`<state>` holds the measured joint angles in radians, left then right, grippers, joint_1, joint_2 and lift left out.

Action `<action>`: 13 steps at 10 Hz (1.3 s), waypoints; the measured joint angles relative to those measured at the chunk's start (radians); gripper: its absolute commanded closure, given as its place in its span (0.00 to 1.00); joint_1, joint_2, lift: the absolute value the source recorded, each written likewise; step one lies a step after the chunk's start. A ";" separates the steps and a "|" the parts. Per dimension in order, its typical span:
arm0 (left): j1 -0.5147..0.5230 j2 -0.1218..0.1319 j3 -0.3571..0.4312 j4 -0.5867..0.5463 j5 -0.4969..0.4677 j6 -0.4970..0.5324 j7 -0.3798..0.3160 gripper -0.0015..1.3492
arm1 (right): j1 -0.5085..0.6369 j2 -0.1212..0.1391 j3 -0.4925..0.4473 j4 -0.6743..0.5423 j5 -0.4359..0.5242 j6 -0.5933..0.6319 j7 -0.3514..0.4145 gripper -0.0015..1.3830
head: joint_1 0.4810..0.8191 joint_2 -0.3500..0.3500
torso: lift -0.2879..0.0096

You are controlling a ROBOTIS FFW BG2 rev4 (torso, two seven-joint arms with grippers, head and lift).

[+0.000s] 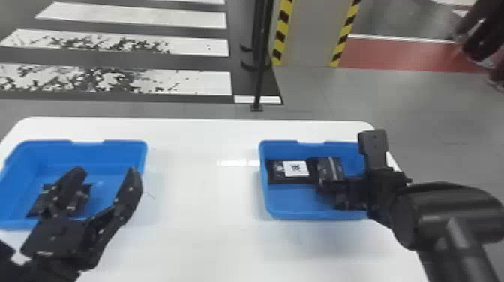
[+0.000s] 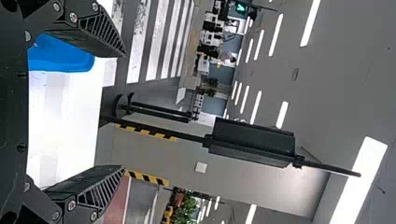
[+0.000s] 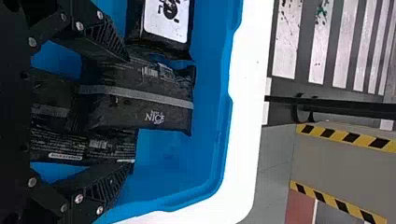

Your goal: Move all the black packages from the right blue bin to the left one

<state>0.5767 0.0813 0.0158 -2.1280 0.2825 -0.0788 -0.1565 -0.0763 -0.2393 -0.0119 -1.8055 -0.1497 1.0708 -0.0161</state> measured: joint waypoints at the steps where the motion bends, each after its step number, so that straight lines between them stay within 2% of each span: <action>1: 0.000 0.000 0.000 0.000 -0.005 0.002 0.000 0.15 | -0.016 0.000 0.000 0.036 0.001 -0.019 0.029 0.47 | 0.63 0.33 | 0.50; 2: -0.002 0.000 0.000 0.001 -0.008 0.003 0.000 0.15 | -0.029 0.000 0.000 0.073 0.001 -0.049 0.055 0.64 | 0.63 0.33 | 0.50; 6: -0.002 0.000 0.002 0.001 -0.009 0.011 -0.002 0.15 | -0.031 0.003 0.002 0.125 -0.025 -0.111 0.086 0.65 | 0.63 0.35 | 0.50; 7: -0.002 0.000 0.002 0.001 -0.008 0.011 -0.003 0.15 | -0.013 0.003 0.000 0.112 -0.050 -0.136 0.094 0.87 | 0.63 0.36 | 0.50; 8: -0.002 0.000 0.002 0.004 -0.005 0.009 -0.003 0.15 | 0.016 0.004 -0.005 0.091 -0.072 -0.176 0.097 0.84 | 0.63 0.38 | 0.50; 11: -0.002 -0.001 0.000 0.009 0.002 0.006 -0.003 0.15 | 0.091 0.009 -0.056 0.008 -0.115 -0.267 0.133 0.84 | 0.63 0.38 | 0.50; 13: -0.002 -0.001 -0.002 0.011 0.006 -0.002 -0.003 0.14 | 0.152 0.009 -0.120 -0.081 -0.233 -0.271 0.235 0.84 | 0.63 0.40 | 0.50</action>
<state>0.5742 0.0805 0.0140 -2.1167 0.2881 -0.0813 -0.1595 0.0752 -0.2301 -0.1322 -1.8866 -0.3823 0.8001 0.2192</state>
